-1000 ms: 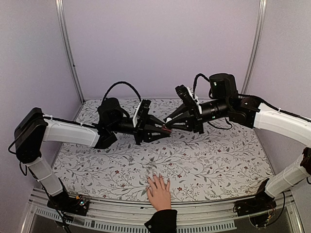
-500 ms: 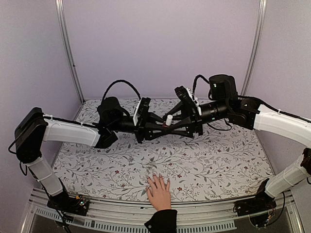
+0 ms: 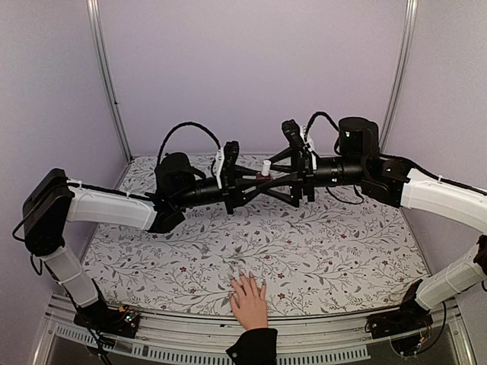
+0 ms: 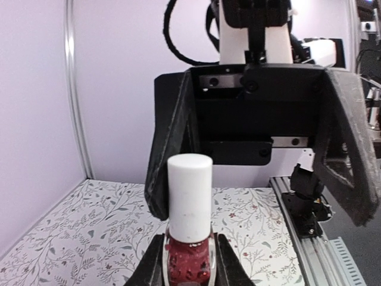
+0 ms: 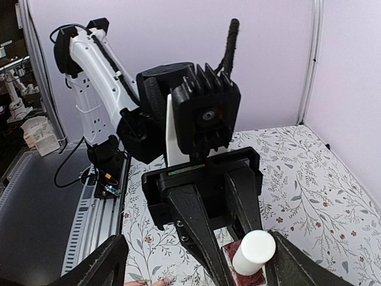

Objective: Paint the nails
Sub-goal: Unscrew the nail polish bottle.

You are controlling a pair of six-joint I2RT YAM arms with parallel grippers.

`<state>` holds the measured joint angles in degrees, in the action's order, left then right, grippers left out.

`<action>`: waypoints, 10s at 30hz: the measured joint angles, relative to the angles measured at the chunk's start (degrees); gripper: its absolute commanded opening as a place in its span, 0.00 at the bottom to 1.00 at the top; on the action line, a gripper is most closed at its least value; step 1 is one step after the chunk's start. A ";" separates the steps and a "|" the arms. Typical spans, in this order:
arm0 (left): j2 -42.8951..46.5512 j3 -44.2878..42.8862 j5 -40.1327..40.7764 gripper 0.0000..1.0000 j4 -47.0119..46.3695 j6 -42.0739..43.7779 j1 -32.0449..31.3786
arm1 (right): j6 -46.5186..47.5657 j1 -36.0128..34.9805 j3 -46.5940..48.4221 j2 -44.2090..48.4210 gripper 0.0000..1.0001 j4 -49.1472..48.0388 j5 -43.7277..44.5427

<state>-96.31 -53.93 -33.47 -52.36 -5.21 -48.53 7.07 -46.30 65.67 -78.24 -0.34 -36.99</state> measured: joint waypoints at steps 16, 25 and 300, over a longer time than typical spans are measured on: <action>0.87 -1.92 19.54 0.00 7.26 5.09 -3.74 | -9.01 3.89 -1.27 0.70 0.58 -2.93 11.26; 0.07 -4.50 26.29 0.00 8.68 6.88 -5.33 | -11.50 3.89 -1.22 -0.83 0.44 -3.43 13.81; -0.66 -2.36 13.09 0.00 2.08 7.41 -2.49 | -7.50 -0.90 3.04 -1.66 0.01 -1.42 17.25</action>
<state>-96.97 -56.29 -20.38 -50.28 2.20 -51.03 -0.43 -47.20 68.71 -79.90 -1.76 -19.75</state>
